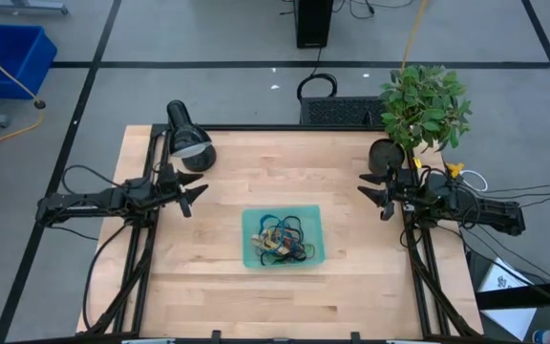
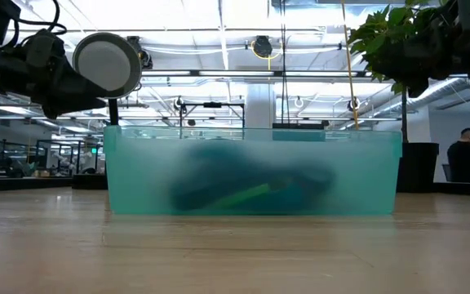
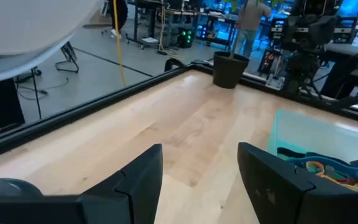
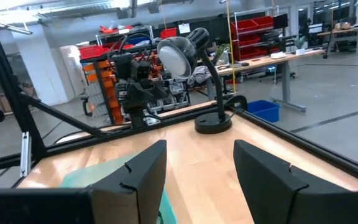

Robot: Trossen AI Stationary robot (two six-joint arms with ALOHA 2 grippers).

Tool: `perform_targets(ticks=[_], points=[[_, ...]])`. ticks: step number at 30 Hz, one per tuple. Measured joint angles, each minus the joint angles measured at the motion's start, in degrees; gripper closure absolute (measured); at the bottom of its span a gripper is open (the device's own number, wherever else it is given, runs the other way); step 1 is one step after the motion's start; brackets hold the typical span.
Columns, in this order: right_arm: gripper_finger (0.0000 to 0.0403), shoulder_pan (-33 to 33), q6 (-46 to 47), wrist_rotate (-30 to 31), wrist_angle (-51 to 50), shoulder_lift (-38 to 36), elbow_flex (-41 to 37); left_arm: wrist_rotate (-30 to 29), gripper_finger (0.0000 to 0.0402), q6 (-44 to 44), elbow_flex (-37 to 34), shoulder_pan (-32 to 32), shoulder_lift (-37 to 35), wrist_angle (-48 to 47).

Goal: Pick and place rubber bands into bin
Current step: Return to Home Position

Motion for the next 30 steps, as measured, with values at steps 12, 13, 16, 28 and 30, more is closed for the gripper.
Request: perform_targets(ticks=[12,13,16,28,30], points=[[0.0222,-6.86,-1.71,1.6,-0.19,-0.07,0.0,5.01,0.0188,-3.33,-0.09,2.96,0.0,1.04],[0.0222,-7.41,-1.69,1.0,-0.31,-0.07,0.0,8.37,0.0188,-3.34,-0.09,3.19,0.0,1.71],[0.0222,-8.56,-1.94,1.03,-0.31,-0.07,0.0,17.65,0.0188,-2.61,-0.09,3.38,0.0,4.02],[0.0222,-12.58,-0.67,-3.35,-0.32,-0.07,0.0,19.51,0.0188,-2.78,-0.09,7.57,0.0,-0.25],[0.0222,-12.69,-0.68,-3.51,-0.07,-0.07,-0.16,19.53,0.0188,-2.94,-0.09,8.66,0.0,-0.02]])
